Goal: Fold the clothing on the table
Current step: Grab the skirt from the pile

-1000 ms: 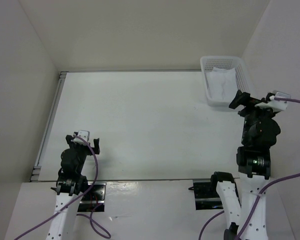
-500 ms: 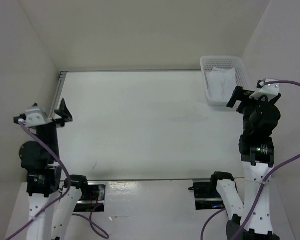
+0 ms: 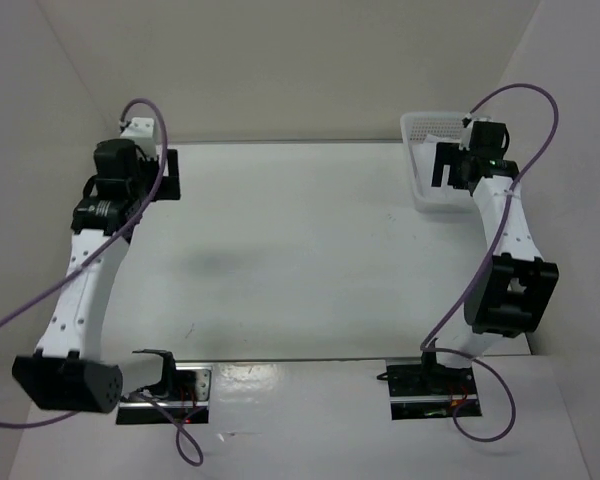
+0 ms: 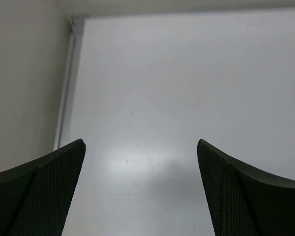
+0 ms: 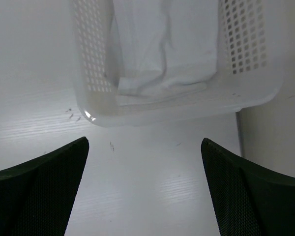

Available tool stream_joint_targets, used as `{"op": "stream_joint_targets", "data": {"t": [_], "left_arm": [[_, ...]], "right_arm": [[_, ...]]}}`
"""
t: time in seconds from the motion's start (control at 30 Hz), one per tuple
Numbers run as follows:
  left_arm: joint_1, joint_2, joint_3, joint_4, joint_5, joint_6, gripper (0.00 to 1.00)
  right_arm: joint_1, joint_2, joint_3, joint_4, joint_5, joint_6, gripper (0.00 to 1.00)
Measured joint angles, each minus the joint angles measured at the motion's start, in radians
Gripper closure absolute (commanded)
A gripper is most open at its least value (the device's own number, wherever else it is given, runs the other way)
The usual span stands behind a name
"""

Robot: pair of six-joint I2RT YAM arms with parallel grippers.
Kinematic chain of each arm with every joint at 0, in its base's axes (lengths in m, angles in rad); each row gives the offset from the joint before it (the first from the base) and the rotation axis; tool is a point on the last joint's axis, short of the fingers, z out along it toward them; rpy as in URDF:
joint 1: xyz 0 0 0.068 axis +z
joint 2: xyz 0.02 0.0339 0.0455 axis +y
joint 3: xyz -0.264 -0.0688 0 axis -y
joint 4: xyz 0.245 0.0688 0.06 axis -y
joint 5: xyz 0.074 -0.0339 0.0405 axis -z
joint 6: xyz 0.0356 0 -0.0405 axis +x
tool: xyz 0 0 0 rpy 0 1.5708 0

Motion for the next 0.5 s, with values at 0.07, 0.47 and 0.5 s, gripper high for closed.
{"op": "stream_joint_targets", "data": {"t": [0.07, 0.47, 0.5], "left_arm": [[0.008, 0.12, 0.0, -0.032, 0.025, -0.001, 0.0], [0.044, 0.325, -0.125, -0.086, 0.092, 0.005, 0.0], [0.045, 0.303, -0.132, -0.075, 0.093, 0.005, 0.0]], "right_arm": [[-0.01, 0.075, 0.005, -0.021, -0.005, 0.0, 0.01], [-0.071, 0.445, 0.368, -0.042, -0.014, 0.009, 0.06], [-0.072, 0.481, 0.411, -0.038, -0.014, 0.011, 0.06]]}}
